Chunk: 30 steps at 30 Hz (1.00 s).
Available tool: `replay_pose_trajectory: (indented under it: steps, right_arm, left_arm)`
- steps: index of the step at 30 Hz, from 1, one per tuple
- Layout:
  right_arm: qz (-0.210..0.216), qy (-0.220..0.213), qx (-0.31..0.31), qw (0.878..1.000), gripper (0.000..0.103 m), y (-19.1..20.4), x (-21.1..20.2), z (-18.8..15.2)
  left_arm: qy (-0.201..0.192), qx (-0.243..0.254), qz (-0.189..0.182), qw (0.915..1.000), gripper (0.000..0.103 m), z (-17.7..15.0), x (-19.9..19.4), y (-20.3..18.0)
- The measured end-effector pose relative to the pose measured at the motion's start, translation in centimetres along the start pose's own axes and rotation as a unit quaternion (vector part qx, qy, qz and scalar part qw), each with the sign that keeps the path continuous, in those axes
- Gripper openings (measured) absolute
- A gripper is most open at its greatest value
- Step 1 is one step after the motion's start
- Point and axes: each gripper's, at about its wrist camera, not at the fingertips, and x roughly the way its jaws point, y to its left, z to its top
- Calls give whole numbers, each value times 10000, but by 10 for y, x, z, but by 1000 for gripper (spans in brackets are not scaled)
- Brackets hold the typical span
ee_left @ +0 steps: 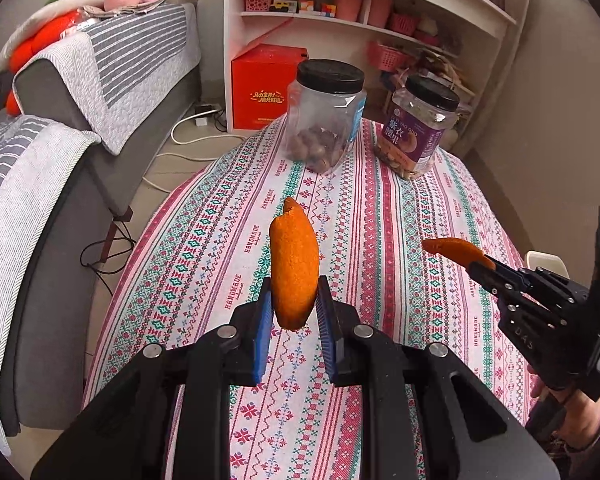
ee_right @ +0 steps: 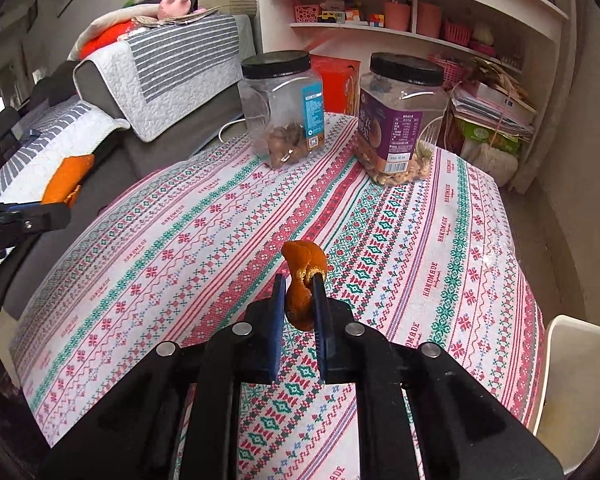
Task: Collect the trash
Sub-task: 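Carry both orange peels with both tools over the white bin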
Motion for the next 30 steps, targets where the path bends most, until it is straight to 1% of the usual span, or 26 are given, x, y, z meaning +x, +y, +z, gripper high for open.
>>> replay_pose_trajectory:
  steps: [7, 11, 16, 30]
  right_arm:
    - [2, -349, 50, 9994, 12, -14, -34, -3]
    - [4, -435, 212, 9988, 12, -27, -45, -8]
    - [-93, -593, 264, 9978, 12, -39, -62, -10]
    - [-441, -844, 639, 9934, 12, -88, -100, -23]
  left_arm:
    - [-124, 120, -35, 9998, 21, -1, -4, -21]
    - [-193, 266, -21, 9995, 21, -3, -3, -41]
    - [-234, 422, -62, 9988, 21, -3, -1, -65]
    - [-370, 813, -314, 9955, 21, -3, -1, -130]
